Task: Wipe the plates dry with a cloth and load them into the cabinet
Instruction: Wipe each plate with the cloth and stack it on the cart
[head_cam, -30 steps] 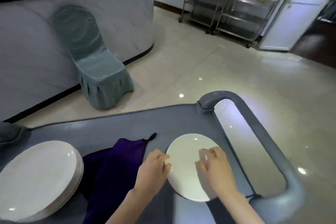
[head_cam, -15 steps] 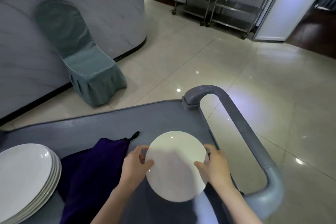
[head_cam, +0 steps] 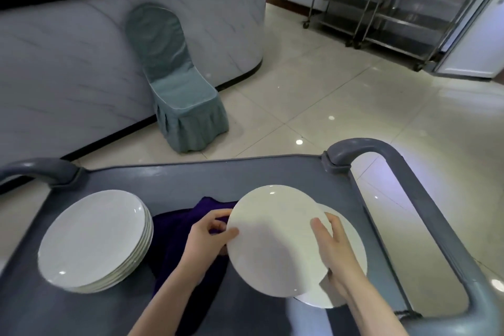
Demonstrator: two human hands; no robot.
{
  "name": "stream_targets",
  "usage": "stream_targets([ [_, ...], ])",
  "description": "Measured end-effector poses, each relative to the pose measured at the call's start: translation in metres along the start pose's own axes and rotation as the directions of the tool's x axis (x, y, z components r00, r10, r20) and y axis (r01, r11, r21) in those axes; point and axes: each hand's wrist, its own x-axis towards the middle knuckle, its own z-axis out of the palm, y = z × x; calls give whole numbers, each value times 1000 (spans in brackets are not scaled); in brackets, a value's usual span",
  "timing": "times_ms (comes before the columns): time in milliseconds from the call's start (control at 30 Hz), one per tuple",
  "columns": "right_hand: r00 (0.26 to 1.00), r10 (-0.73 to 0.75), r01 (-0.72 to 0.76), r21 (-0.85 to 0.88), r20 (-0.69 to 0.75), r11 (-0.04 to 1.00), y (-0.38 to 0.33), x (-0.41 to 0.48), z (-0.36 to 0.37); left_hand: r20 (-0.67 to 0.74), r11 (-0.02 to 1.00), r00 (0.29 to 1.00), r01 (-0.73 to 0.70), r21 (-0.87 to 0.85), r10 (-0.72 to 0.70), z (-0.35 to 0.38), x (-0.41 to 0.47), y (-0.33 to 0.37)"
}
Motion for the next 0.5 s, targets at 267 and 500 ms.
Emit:
stream_targets([
  [267, 999, 47, -46, 64, -21, 997, -10, -1, 52, -62, 592, 945, -149, 792, 322, -97, 53, -12],
  [500, 996, 87, -86, 47, -20, 995, -11, -2, 79, 138, -161, 988, -124, 979, 75, -125, 104, -19],
])
